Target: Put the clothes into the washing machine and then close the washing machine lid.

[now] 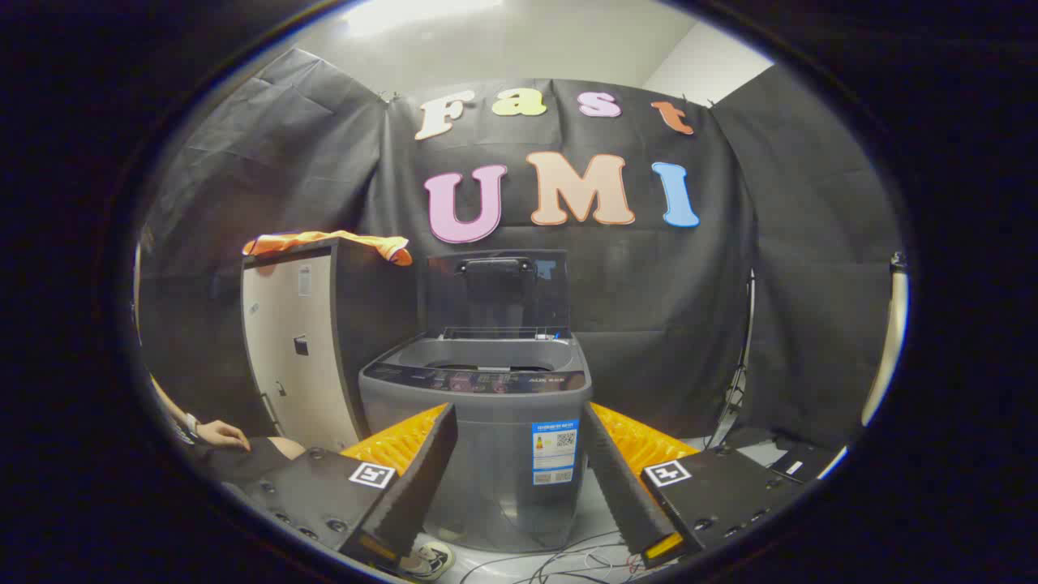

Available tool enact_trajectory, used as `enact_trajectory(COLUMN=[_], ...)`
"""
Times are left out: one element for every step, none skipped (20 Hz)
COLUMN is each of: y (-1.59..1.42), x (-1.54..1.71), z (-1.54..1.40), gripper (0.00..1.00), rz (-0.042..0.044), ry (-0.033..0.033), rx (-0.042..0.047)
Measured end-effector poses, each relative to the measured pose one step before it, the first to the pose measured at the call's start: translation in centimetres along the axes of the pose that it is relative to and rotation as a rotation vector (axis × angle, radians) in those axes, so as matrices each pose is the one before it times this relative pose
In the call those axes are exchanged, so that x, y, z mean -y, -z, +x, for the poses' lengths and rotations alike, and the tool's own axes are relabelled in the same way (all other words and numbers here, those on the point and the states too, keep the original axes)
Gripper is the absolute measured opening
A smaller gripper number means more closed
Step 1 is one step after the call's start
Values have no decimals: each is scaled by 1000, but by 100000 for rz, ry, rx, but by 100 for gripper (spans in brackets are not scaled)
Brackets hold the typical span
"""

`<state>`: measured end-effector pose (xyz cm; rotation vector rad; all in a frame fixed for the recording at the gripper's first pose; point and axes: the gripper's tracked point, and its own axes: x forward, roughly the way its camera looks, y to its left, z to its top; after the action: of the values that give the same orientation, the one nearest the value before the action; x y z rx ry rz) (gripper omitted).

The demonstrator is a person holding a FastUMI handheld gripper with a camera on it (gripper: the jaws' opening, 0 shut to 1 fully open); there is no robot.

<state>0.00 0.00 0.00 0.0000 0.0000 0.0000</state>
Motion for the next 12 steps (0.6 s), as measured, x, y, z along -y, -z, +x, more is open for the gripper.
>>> enact_trajectory(y=[-45,71,-50,50,-59,30,10,51,-113,69,-28,16], x=[-29,23,14,-22,3,2,-1,22,2,8,45,-17], z=[-12,-3,17,6,-16,22,33,-24,-18,44,7,-25], gripper=[95,95,95,95,95,95,95,95,95,95,95,95], rz=[-18,8,-7,2,22,11,-22,-1,38,34,-15,-13], ry=[-12,11,17,7,17,11,0,-5,27,97,249,1], rx=[-52,-55,15,45,75,-12,-117,-35,93,111,10,-46])
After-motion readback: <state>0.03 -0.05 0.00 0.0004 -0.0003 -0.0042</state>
